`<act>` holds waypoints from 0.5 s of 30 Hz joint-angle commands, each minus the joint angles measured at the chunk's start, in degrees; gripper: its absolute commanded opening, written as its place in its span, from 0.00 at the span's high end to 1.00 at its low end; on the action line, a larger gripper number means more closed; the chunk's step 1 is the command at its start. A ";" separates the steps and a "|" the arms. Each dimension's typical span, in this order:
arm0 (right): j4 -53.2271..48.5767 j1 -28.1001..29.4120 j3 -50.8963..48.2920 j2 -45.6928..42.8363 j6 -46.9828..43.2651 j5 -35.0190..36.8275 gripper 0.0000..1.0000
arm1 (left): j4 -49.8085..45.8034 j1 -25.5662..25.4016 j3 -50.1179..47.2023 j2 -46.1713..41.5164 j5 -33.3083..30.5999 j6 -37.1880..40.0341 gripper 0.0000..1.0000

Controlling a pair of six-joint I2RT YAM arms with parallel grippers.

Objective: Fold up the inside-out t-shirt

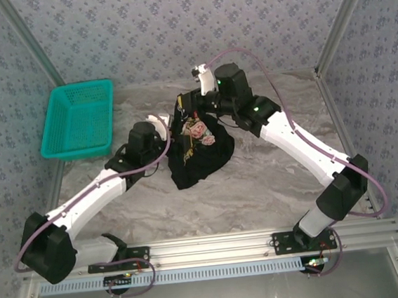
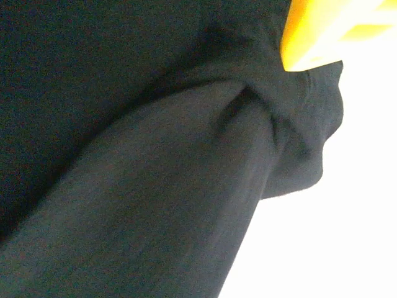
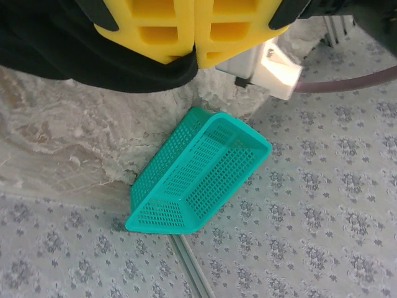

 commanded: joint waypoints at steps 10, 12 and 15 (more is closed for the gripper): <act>12.20 2.26 -3.42 -5.43 9.40 -5.46 1.00 | 6.33 2.38 13.37 8.29 3.92 -2.98 0.49; 9.59 1.92 -3.64 -6.60 7.48 -5.91 0.98 | 8.38 3.64 12.85 8.56 7.74 -3.15 0.84; 1.68 0.69 -4.72 -10.25 -0.09 -2.64 0.68 | 12.78 5.95 9.03 6.52 13.63 -2.32 1.00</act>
